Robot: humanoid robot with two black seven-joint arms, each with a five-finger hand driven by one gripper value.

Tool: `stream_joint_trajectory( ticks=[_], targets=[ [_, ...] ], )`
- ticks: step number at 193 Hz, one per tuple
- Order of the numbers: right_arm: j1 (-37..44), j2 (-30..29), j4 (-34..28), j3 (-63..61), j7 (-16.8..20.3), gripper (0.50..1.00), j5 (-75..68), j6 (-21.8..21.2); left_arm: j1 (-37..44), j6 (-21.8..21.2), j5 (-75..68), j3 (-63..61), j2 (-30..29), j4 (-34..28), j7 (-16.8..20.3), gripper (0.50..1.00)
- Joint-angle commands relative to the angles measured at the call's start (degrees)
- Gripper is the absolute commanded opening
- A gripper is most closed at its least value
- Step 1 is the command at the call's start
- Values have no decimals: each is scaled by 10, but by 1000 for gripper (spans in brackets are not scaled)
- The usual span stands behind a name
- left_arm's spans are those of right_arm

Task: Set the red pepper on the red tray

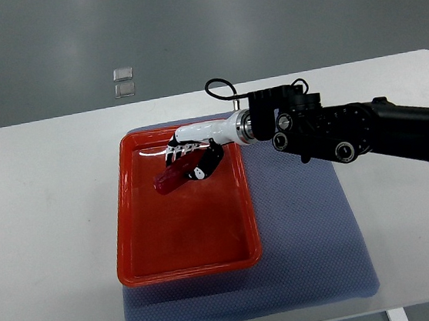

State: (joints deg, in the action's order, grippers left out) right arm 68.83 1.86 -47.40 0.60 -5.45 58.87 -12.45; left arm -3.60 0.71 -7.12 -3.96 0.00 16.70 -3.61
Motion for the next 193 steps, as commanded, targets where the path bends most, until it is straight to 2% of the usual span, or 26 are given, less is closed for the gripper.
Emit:
stream_joint_trajectory(
  ticks=[1, 25, 44, 50, 55, 66, 75, 92, 121, 147, 169, 193],
  targets=[
    [-14, -19, 16, 12, 0, 552, 1, 15, 0, 0, 0, 0, 0, 0, 0, 1000],
    [-36, -19, 21, 15, -1, 562, 3, 26, 0, 0, 0, 0, 0, -2, 0, 1000],
    [-48, -19, 22, 13, -1, 601, 2, 29, 0, 0, 0, 0, 0, -3, 0, 1000],
    [-49, -19, 22, 10, -1, 627, 1, 30, 0, 0, 0, 0, 0, -3, 0, 1000],
    [-49, -19, 22, 8, -1, 676, 1, 30, 0, 0, 0, -1, 0, -3, 0, 1000],
    [-49, -19, 22, 6, -1, 731, 1, 29, 0, 0, 0, -1, 0, -3, 0, 1000],
    [-48, -19, 22, 5, -2, 797, 0, 29, 0, 0, 0, 0, 0, -3, 0, 1000],
    [-47, -19, 20, 5, -4, 860, -1, 26, 0, 0, 0, 0, 0, -4, 0, 1000],
    [-42, -19, 18, -19, -4, 885, -9, 25, 0, 0, 0, 1, 0, -4, 0, 1000],
    [-42, -8, 18, -78, -5, 885, -42, 27, 0, 0, 0, 2, 0, -4, 0, 1000],
    [-57, 22, 16, -186, -15, 885, -96, 32, 0, 0, 0, 2, 0, -4, 0, 1000],
    [-139, 40, 8, -363, -20, 885, -193, 35, 0, 0, 0, 2, 0, -5, 0, 1000]
  ],
)
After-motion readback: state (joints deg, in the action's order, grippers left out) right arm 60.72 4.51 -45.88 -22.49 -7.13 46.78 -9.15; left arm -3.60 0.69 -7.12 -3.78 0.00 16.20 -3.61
